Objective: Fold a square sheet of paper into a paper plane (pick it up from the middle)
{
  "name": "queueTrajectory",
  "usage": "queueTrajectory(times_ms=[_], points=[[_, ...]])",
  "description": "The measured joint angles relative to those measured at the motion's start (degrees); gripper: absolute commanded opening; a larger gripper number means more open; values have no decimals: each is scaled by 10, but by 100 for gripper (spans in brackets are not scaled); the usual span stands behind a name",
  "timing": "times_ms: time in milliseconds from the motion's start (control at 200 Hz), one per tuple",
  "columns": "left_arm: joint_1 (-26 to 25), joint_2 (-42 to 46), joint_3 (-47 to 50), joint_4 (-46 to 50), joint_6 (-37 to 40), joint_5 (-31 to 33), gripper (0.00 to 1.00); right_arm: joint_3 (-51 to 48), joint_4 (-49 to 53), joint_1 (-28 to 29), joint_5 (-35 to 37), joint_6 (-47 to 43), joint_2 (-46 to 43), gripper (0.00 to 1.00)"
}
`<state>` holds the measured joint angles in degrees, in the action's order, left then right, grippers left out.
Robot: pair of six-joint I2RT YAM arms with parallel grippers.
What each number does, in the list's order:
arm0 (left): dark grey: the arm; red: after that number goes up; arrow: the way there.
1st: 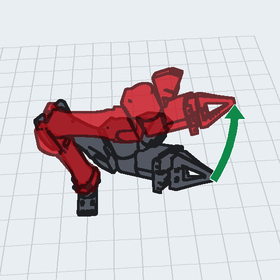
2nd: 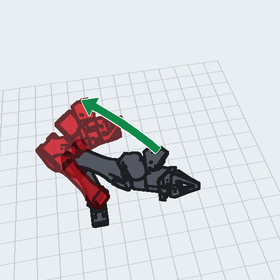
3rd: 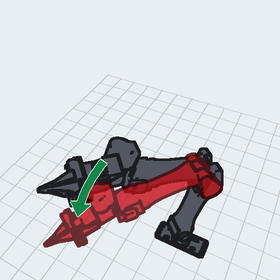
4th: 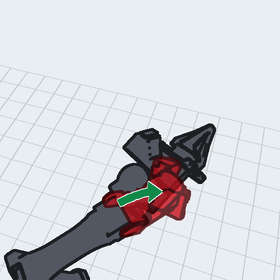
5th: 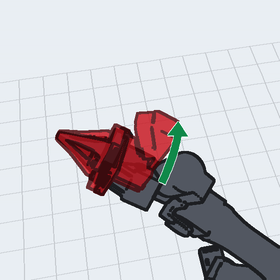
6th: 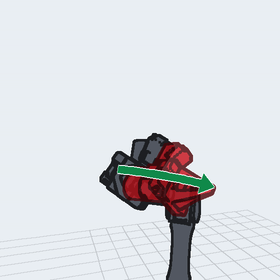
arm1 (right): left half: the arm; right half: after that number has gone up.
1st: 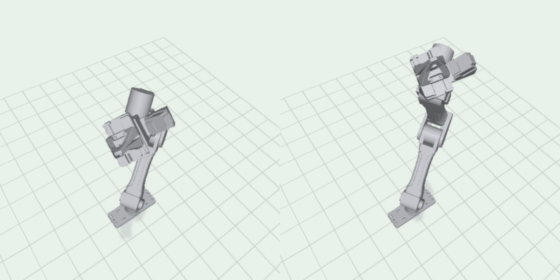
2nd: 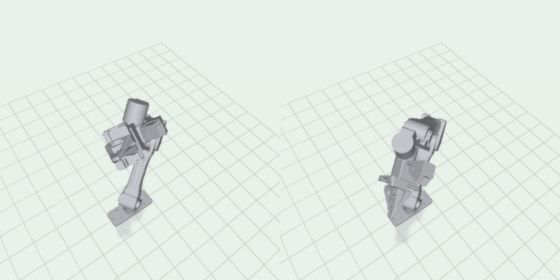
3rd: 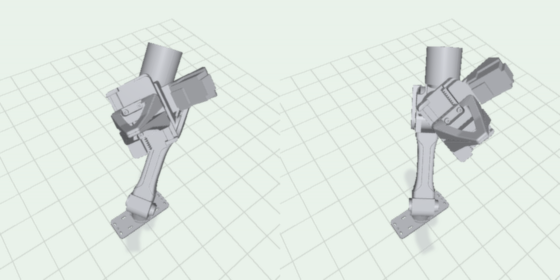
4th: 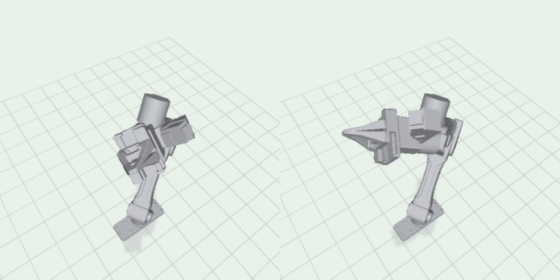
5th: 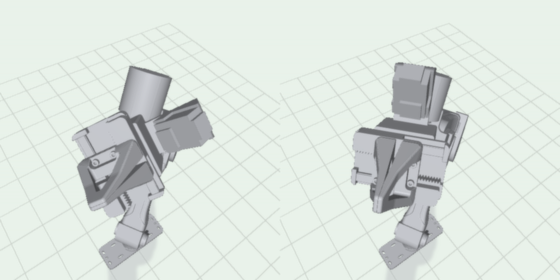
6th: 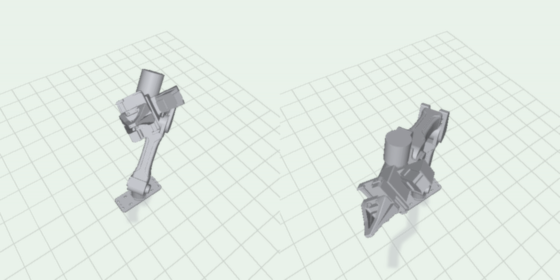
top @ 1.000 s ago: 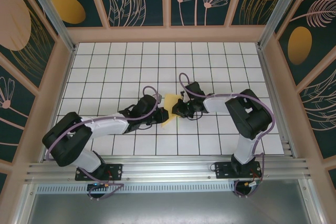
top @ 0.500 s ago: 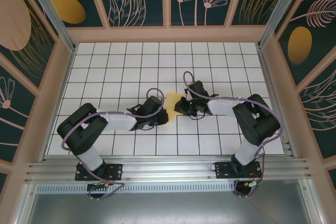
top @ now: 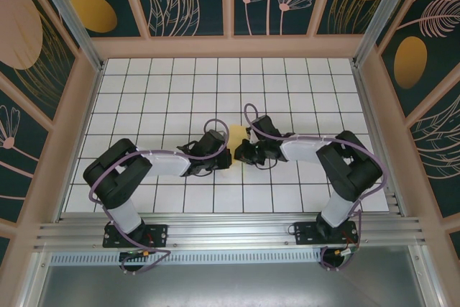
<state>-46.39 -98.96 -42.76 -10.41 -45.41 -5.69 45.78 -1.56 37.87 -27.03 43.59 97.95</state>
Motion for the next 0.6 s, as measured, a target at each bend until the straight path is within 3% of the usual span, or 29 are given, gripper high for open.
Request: queueTrajectory(times_ms=[380, 601], points=[[0, -5, -7, 8, 11, 3, 0, 14, 9, -8, 5, -2, 33, 11], [0, -6, 3, -9, 15, 4, 0, 18, 17, -42, 6, -13, 33, 11]])
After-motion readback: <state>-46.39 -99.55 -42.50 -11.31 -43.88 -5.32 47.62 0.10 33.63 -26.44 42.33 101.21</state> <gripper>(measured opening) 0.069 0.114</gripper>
